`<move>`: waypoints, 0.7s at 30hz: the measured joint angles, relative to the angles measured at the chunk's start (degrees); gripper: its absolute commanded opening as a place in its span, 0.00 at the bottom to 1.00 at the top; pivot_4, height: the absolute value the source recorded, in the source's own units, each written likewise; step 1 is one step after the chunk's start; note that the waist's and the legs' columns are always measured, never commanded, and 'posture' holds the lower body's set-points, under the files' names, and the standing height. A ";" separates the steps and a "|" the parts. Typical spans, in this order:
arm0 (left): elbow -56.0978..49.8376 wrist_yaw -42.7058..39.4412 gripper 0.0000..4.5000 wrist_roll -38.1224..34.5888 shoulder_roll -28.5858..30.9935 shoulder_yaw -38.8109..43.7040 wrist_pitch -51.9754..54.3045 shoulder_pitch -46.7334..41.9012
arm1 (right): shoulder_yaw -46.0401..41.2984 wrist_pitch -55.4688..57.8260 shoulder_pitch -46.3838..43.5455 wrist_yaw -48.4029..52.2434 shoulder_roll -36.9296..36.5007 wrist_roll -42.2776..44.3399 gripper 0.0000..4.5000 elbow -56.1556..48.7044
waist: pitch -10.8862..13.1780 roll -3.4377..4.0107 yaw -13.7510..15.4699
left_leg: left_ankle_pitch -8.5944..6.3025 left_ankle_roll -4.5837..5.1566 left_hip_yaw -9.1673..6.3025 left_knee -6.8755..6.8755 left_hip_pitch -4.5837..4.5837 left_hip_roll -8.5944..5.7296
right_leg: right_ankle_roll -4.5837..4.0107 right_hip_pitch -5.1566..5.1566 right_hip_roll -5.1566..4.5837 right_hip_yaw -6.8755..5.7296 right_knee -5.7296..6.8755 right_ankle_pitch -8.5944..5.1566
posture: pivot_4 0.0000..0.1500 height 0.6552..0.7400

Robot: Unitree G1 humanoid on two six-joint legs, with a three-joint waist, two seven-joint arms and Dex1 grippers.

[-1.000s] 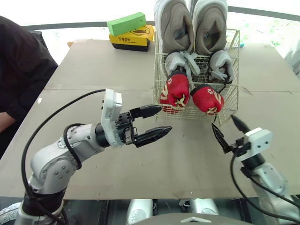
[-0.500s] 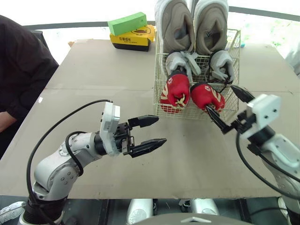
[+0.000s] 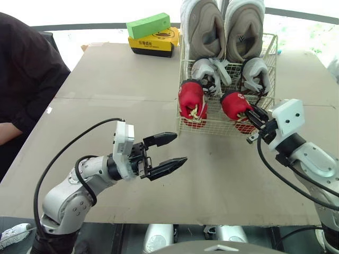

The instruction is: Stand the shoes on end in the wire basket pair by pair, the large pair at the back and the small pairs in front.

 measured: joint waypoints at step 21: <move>-3.18 1.65 1.00 -4.19 -0.60 0.12 1.09 -2.21 | -14.25 11.63 1.11 -18.60 15.07 25.06 0.00 -6.52 | 0.03 0.04 -0.57 | 0.00 0.00 0.00 -0.08 -0.03 -0.01 | -0.12 -0.02 0.01 0.03 -0.03 0.07 | 1.00 1.00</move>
